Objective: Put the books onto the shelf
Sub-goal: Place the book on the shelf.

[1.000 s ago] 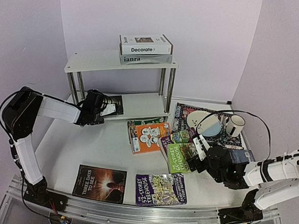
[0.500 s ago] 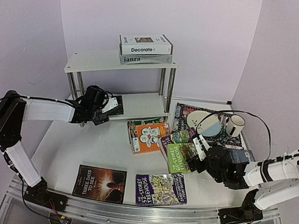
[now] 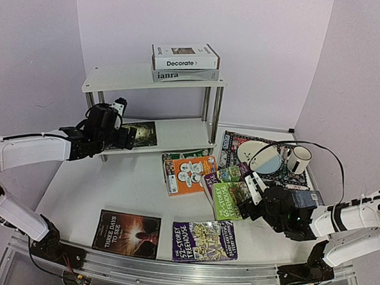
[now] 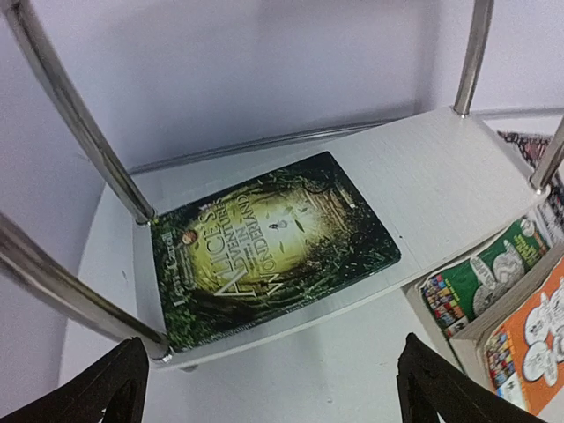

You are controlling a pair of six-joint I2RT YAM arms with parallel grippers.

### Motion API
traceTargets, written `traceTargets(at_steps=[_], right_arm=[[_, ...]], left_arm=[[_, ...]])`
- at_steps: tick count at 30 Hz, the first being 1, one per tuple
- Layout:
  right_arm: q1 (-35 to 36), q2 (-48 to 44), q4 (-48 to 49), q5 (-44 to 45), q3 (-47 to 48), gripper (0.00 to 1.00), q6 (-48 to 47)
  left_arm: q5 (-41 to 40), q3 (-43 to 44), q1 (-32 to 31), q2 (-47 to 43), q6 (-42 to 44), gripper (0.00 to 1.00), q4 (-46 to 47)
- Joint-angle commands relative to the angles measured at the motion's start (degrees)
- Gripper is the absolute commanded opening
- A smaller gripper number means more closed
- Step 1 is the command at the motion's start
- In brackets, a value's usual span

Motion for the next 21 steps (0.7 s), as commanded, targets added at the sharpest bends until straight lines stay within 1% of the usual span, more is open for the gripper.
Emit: traceTargets(at_steps=[1, 5, 8, 9, 10, 12, 13, 18, 19, 20, 21], right_arm=[[-0.11, -1.27, -0.21, 0.56, 1.59, 0.98, 0.17], [-0.13, -1.09, -0.18, 0.57, 1.71, 0.98, 0.17], [-0.13, -1.15, -0.14, 0.58, 1.67, 0.98, 0.15], [-0.11, -1.17, -0.23, 0.57, 1.64, 0.98, 0.15], [-0.11, -1.22, -0.24, 0.52, 1.65, 0.98, 0.11], [-0.14, -1.30, -0.27, 0.47, 1.67, 0.98, 0.07], [-0.12, -1.34, -0.33, 0.45, 1.67, 0.98, 0.08], [-0.14, -1.53, -0.51, 0.35, 1.58, 0.98, 0.08], [-0.14, -1.50, -0.49, 0.28, 1.62, 0.98, 0.11], [-0.15, -1.43, -0.51, 0.23, 1.65, 0.98, 0.11], [-0.14, -1.42, -0.52, 0.18, 1.66, 0.98, 0.11]], left_arm=[[1.53, -1.65, 0.99, -0.31, -20.36, 1.00, -1.37], [4.01, 1.42, 1.17, 3.00, -29.81, 1.00, -7.36], [7.46, 3.25, 1.38, 5.41, -33.83, 1.00, -8.85], [8.27, 3.44, 1.47, 6.13, -34.73, 0.98, -8.82], [8.75, 3.62, 1.59, 6.88, -35.38, 0.94, -8.85], [7.95, 4.16, 1.83, 8.14, -36.74, 0.80, -9.34], [7.22, 4.36, 1.97, 8.63, -37.36, 0.71, -9.72], [3.58, 4.59, 2.83, 9.18, -38.73, 0.15, -10.17], [3.06, 4.78, 3.10, 9.42, -38.62, 0.07, -10.29], [2.79, 5.08, 3.43, 9.75, -38.44, 0.01, -10.51], [2.74, 5.44, 3.86, 10.06, -38.10, 0.00, -10.67]])
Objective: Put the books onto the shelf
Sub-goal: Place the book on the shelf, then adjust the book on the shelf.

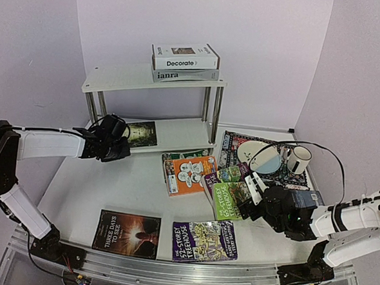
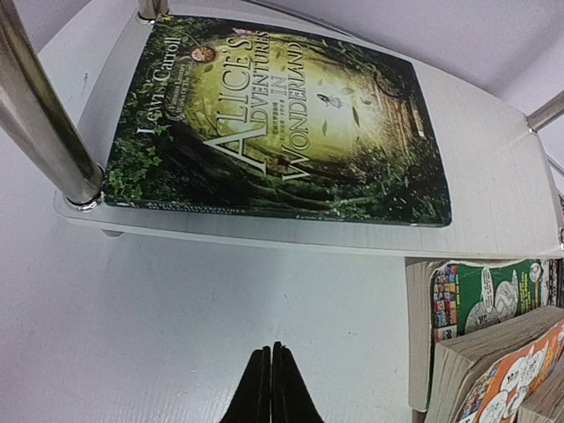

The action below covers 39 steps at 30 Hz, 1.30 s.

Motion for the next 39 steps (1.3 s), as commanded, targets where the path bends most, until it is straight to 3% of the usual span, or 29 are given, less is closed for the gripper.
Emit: traceTargets(at_steps=[1, 18, 39], right_arm=[[-0.13, -1.14, -0.05, 0.42, 1.67, 0.98, 0.11], [-0.13, -0.72, -0.13, 0.35, 1.84, 0.98, -0.12], [-0.13, -1.33, -0.25, -0.33, 1.76, 0.98, 0.02]], left_arm=[[-2.93, 4.34, 1.74, 1.05, -0.62, 0.00, -0.76], [3.87, 12.27, 8.45, 11.25, 4.58, 0.00, -3.52], [-1.55, 18.09, 8.84, 18.73, 4.94, 0.00, -5.03]])
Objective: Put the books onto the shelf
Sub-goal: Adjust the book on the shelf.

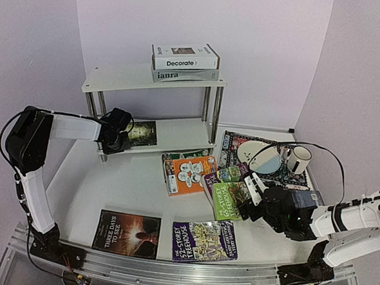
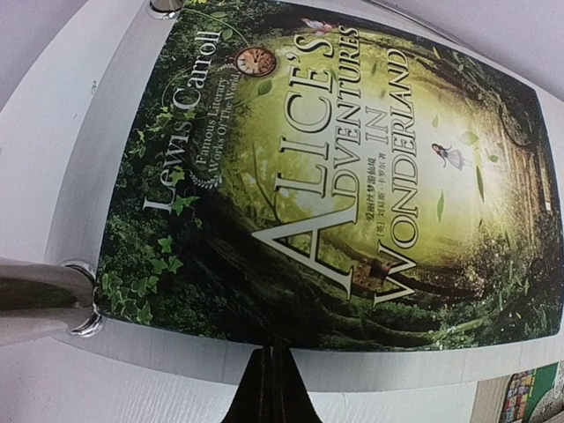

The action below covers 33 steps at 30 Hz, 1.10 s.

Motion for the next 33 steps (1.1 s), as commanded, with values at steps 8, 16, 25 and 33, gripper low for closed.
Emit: traceTargets(at_steps=[8, 16, 25, 33], right_arm=[[-0.13, -1.30, 0.32, 0.25, 1.76, 0.98, -0.04], [-0.12, -1.29, 0.21, -0.20, 1.80, 0.98, -0.09], [-0.12, -1.23, -0.55, -1.10, 2.30, 0.98, 0.38], [-0.12, -2.01, -4.31, -2.76, 3.36, 0.98, 5.30]], left_arm=[[-0.76, 2.79, 0.72, 0.09, 1.01, 0.00, -0.93], [9.30, -2.04, 0.71, -9.81, 3.26, 0.17, -3.28], [26.79, -8.40, 0.65, -20.57, 7.92, 0.47, -5.53], [32.92, -12.61, 0.61, -26.45, 9.06, 0.99, -9.48]])
